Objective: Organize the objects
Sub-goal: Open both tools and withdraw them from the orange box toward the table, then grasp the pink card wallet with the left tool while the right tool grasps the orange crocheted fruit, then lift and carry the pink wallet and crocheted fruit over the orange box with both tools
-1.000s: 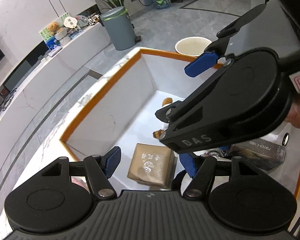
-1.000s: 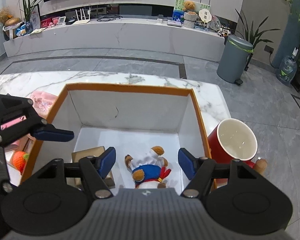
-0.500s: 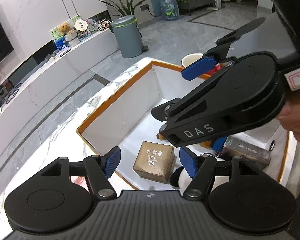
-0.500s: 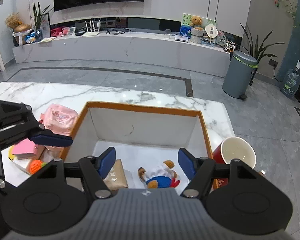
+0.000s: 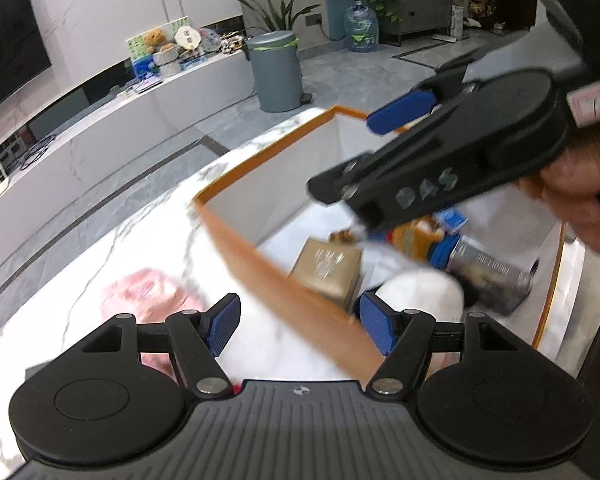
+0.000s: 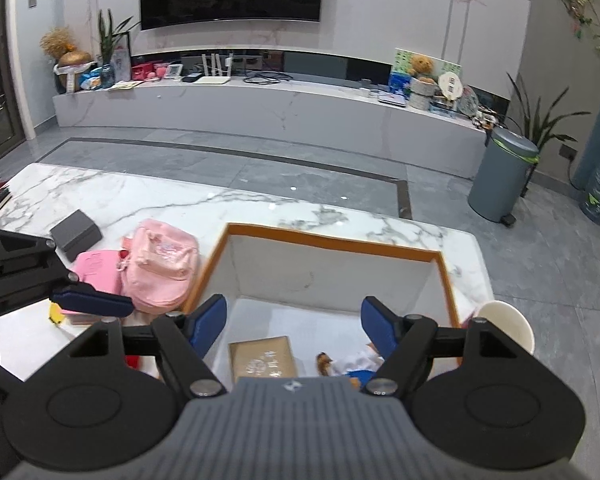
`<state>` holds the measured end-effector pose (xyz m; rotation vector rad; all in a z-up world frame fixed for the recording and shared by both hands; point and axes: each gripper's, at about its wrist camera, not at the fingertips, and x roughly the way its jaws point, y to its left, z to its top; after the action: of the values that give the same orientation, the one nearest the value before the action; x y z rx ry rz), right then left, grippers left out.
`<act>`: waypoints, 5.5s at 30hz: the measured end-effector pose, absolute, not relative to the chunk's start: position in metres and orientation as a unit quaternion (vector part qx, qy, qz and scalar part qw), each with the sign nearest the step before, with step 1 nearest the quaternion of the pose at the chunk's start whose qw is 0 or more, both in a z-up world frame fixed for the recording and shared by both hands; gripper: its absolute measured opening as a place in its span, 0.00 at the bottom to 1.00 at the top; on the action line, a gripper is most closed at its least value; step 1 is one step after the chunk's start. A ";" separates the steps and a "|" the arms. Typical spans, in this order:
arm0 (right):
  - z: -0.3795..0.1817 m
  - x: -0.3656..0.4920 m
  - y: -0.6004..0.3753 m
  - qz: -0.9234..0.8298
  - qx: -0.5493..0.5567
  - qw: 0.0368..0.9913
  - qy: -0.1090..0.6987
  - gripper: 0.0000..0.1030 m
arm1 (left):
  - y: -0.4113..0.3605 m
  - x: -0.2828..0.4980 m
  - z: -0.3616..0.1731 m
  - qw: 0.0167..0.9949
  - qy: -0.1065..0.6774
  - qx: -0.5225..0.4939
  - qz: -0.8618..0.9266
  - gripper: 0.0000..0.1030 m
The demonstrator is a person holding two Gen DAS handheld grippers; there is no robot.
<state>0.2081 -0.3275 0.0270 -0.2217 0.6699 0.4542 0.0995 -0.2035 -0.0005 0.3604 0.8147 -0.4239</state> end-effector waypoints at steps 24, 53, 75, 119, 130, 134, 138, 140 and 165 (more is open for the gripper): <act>-0.002 0.174 -0.231 0.302 -0.120 0.879 0.348 0.74 | -0.066 0.098 -0.029 0.904 0.417 0.077 -0.052 0.85; -0.079 0.156 -0.154 0.272 -0.162 0.860 0.401 0.77 | -0.043 0.158 -0.075 0.907 0.421 -0.009 -0.011 1.00; -0.105 0.165 -0.150 0.289 -0.158 0.855 0.399 0.57 | -0.023 0.144 -0.078 0.899 0.432 -0.056 -0.047 0.95; -0.092 0.159 -0.152 0.313 -0.188 0.848 0.385 0.48 | -0.033 0.105 -0.063 0.886 0.460 -0.037 -0.053 0.92; -0.071 0.155 -0.158 0.316 -0.172 0.853 0.378 0.48 | -0.034 0.091 -0.050 0.888 0.454 -0.053 -0.044 0.92; -0.062 0.153 -0.161 0.320 -0.171 0.854 0.373 0.48 | -0.034 0.084 -0.042 0.891 0.449 -0.058 -0.040 0.92; -0.053 0.149 -0.162 0.325 -0.166 0.856 0.365 0.48 | -0.032 0.078 -0.029 0.895 0.441 -0.062 -0.033 0.92; -0.047 0.148 -0.164 0.328 -0.163 0.858 0.360 0.48 | -0.033 0.076 -0.023 0.897 0.437 -0.059 -0.030 0.92; 0.032 0.145 -0.221 0.325 -0.116 0.895 0.284 0.48 | -0.086 0.088 0.050 0.927 0.370 -0.030 -0.056 0.92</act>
<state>0.1448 -0.2207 0.0319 -0.2412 0.5886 0.6732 0.0877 -0.0857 0.0495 -0.0610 0.7591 -0.1146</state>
